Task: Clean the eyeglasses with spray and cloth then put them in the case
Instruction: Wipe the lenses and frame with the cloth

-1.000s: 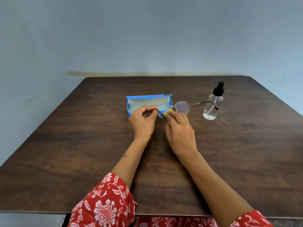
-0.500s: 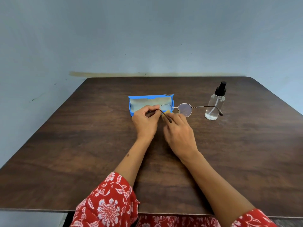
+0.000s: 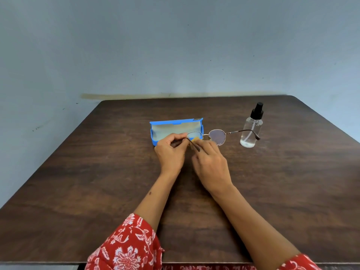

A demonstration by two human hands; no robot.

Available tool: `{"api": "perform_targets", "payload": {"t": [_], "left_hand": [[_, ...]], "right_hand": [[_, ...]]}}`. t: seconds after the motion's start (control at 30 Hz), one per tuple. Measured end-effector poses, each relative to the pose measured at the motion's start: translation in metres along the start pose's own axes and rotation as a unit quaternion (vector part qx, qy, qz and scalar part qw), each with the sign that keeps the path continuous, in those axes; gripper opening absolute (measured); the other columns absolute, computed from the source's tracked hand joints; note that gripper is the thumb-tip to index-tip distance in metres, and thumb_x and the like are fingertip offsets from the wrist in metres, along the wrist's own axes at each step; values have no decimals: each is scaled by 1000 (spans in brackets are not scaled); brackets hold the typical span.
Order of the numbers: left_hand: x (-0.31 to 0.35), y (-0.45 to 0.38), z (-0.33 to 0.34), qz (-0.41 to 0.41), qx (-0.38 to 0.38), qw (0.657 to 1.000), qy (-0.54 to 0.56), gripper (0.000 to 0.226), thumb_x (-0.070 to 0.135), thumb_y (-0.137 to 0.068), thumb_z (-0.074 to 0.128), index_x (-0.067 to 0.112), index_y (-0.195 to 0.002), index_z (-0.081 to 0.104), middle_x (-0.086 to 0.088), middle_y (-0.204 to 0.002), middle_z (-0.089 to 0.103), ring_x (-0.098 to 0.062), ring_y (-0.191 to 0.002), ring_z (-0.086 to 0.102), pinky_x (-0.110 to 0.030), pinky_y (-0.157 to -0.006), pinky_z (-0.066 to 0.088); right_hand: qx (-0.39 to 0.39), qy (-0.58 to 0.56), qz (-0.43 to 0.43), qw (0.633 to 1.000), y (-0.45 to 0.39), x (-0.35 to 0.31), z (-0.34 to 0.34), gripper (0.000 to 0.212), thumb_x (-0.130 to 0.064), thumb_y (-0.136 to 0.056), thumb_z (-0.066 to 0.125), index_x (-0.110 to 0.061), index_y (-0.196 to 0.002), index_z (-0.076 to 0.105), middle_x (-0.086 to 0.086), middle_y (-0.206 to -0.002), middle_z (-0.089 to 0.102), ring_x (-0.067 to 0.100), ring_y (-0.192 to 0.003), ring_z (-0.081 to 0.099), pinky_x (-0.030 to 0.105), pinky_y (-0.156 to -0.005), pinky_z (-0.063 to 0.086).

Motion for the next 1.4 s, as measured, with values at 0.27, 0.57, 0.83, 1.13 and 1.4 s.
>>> {"api": "perform_targets", "payload": {"t": [0.27, 0.57, 0.83, 1.13, 1.4], "left_hand": [[-2, 0, -1, -4, 1, 1000, -11, 12, -1, -74, 73, 6, -83, 73, 7, -77, 69, 7, -70, 65, -12, -74, 53], [-3, 1, -3, -10, 1, 1000, -17, 12, 0, -75, 73, 8, -85, 73, 10, -78, 69, 8, -72, 65, -13, -74, 54], [-6, 3, -1, -19, -10, 1000, -7, 13, 0, -75, 73, 11, -81, 73, 7, -80, 71, -2, -76, 69, -21, -78, 56], [-4, 3, -3, -2, -2, 1000, -11, 12, 0, -75, 73, 7, -85, 73, 5, -80, 70, 5, -73, 67, -14, -74, 54], [-1, 3, -2, 4, -4, 1000, -4, 13, -2, -74, 73, 3, -86, 72, 3, -80, 69, 7, -71, 65, -10, -72, 52]], "right_hand": [[-37, -7, -10, 999, 2, 0, 4, 36, -8, -78, 43, -1, -101, 70, 6, -100, 68, 20, -90, 55, 29, -72, 50], [-43, 8, -15, 999, 2, -3, 0, 35, -11, -77, 42, -2, -96, 71, 6, -94, 68, 22, -84, 60, 29, -71, 51], [-42, 10, -24, 999, 3, -4, 1, 35, -11, -77, 42, -3, -94, 71, 5, -96, 68, 18, -88, 52, 25, -70, 48], [-32, -2, -17, 999, 2, -3, -2, 35, -11, -76, 43, -2, -95, 71, 6, -93, 68, 21, -86, 58, 28, -68, 52], [-11, 20, -4, 1000, 1, 1, 0, 34, -7, -82, 41, -1, -98, 70, 6, -99, 68, 18, -94, 52, 27, -69, 52]]}}
Point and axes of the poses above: each hand's wrist, its own y-axis away from the middle knuckle, its own z-axis out of the palm, x = y × z, the point moved 3 cm from there along -y, towards the middle knuckle
